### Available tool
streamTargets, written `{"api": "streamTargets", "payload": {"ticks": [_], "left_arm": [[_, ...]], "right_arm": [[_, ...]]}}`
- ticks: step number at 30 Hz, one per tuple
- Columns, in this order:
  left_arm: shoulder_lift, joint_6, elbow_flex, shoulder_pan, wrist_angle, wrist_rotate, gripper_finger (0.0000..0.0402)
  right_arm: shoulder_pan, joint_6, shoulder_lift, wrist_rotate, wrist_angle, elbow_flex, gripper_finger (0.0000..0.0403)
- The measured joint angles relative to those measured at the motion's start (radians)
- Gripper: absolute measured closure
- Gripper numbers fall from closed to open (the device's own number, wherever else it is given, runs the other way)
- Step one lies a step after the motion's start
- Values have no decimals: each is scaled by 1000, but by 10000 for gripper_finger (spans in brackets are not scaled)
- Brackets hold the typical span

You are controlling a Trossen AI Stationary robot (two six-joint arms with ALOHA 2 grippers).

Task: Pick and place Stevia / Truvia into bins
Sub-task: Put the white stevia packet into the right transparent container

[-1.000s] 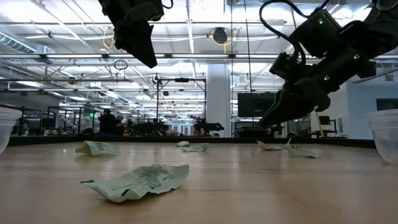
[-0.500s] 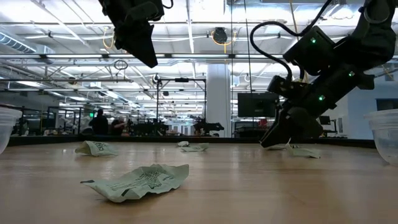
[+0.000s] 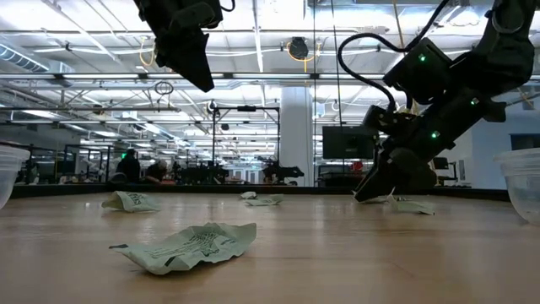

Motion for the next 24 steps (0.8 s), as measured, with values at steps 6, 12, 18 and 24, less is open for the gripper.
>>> {"api": "streamTargets", "payload": {"ticks": [6, 12, 18, 24], "left_arm": [[0, 0, 0, 0, 0, 0, 304], [0, 0, 0, 0, 0, 0, 304], [0, 0, 0, 0, 0, 0, 304], [0, 3, 0, 0, 0, 0, 304]], "right_arm": [[-13, 1, 0, -2, -23, 0, 298], [-14, -2, 0, -1, -26, 0, 333], [-13, -17, -5, -25, -3, 0, 397], [-8, -18, -128, -305, 17, 12, 399]]}}
